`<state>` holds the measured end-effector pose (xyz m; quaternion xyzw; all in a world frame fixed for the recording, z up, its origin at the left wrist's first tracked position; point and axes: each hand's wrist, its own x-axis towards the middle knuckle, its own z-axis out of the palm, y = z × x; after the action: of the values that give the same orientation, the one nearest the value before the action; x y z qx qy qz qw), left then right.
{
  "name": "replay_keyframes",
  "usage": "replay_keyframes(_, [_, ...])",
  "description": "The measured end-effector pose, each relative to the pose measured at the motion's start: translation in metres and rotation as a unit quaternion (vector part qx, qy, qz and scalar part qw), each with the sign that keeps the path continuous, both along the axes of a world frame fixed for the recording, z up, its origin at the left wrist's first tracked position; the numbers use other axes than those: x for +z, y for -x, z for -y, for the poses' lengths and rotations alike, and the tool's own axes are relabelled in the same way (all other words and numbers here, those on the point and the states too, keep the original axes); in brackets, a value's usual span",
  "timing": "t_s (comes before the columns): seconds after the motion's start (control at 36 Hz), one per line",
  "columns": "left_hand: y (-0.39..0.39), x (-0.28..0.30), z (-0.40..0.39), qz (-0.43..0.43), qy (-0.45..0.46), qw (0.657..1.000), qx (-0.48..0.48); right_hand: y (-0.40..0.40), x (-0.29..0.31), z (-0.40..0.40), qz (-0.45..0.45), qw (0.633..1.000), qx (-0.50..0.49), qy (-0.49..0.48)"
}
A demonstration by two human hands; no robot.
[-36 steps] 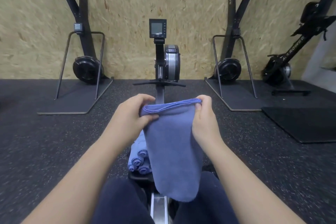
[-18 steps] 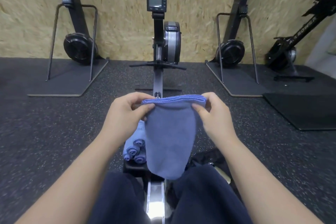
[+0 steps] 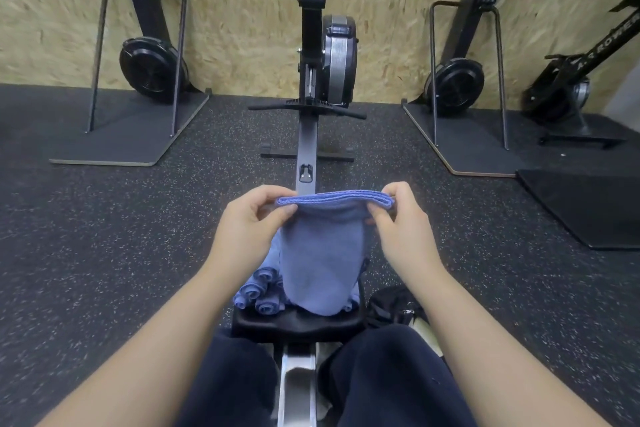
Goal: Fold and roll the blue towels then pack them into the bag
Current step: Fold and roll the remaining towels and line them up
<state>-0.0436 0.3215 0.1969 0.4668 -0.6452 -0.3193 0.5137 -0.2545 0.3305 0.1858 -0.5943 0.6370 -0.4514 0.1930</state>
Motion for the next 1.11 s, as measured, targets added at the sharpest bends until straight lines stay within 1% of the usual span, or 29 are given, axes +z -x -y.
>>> replay_keyframes(0.22, [0.001,-0.022,0.029,-0.033,-0.015,0.999,0.016,-0.001,-0.015,0.028,0.012,1.000,0.003,-0.016])
replay_keyframes(0.47, [0.006,-0.044,0.090,0.013,-0.048,0.998,0.032,0.002,-0.041,0.088,0.007,0.999,0.004,-0.045])
replay_keyframes(0.64, [0.014,-0.054,0.130,0.005,-0.062,0.998,0.025,0.007,-0.053,0.131,0.013,0.999,0.001,-0.048])
replay_keyframes(0.86, [0.019,-0.086,0.190,-0.034,-0.107,0.993,0.031,0.014,-0.077,0.180,-0.006,0.997,0.002,-0.075])
replay_keyframes(1.11, [0.028,-0.131,0.240,-0.004,-0.178,0.983,0.040,0.017,-0.120,0.229,-0.004,0.991,0.005,-0.134])
